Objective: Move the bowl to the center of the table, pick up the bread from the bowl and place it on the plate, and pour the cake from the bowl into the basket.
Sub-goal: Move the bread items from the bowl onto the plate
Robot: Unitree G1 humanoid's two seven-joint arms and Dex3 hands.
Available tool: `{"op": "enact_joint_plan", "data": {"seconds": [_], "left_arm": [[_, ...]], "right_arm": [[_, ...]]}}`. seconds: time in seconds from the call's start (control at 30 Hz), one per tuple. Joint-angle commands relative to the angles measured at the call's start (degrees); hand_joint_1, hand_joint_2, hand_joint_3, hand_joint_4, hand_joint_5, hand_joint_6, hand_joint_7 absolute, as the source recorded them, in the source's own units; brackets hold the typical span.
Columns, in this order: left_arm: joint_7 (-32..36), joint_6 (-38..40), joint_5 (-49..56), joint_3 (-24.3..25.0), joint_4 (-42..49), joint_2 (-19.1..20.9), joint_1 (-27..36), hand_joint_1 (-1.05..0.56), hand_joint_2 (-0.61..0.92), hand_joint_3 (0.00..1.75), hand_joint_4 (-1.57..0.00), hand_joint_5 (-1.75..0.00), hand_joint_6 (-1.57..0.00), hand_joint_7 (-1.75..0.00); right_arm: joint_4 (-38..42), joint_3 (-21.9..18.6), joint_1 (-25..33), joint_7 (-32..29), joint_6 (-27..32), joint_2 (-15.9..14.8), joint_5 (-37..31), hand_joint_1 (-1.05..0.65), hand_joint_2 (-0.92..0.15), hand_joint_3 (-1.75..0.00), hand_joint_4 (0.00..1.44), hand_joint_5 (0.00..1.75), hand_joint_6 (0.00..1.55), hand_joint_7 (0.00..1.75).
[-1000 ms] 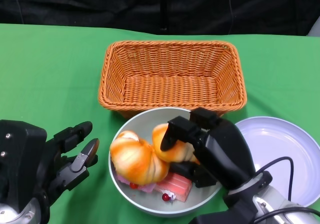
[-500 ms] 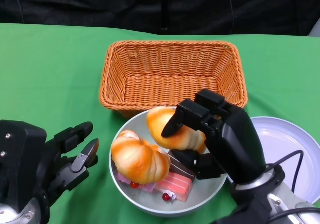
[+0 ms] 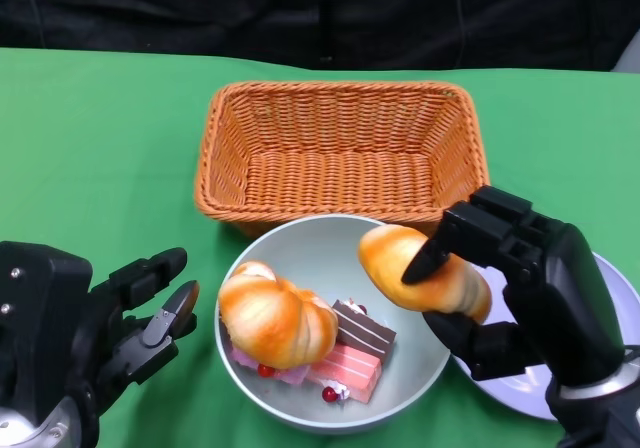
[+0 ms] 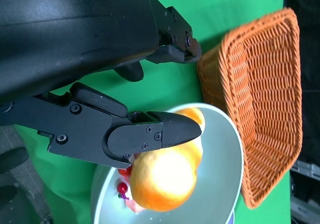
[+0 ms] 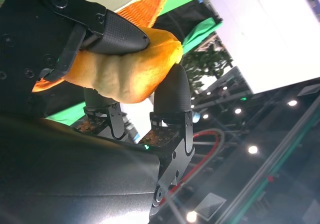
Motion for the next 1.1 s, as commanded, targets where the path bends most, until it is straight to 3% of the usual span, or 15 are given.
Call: {"op": "enact_joint_plan", "data": {"seconds": [0.03,0.17,0.3,1.1], "left_arm": [[-0.4,-0.4,-0.2,0.7,0.8,0.6,-0.4,-0.62,0.92,0.48,0.00,-1.00,-0.32,-0.03],[-0.3,-0.3,-0.1,0.6,1.0,0.6,-0.6,-0.62,0.92,0.48,0.00,-0.99,-0.32,-0.03],[-0.1,0.0,-0.4,0.6,0.7,0.2,-0.8,-0.62,0.92,0.48,0.00,-0.99,-0.32,-0.03],[-0.8,-0.5,-0.8,1.1,1.2,0.6,-0.7,-0.62,0.92,0.49,0.00,-1.01,-0.33,-0.03]], "right_arm": [[-1.0,-2.3,1.3,0.9,-2.2,-1.1,1.8,-0.15,-0.11,-1.75,0.99,1.75,0.75,1.71],[-1.0,-3.8,1.9,1.7,-3.0,-0.7,2.0,-0.16,-0.10,-1.75,0.99,1.75,0.75,1.69],[-1.8,-7.9,3.7,1.9,-3.5,-1.7,3.5,-0.15,-0.09,-1.75,0.98,1.75,0.78,1.65],[-1.2,-14.5,6.6,5.6,-4.7,-1.5,6.0,-0.12,-0.11,-1.75,0.98,1.75,0.83,1.56]]}}
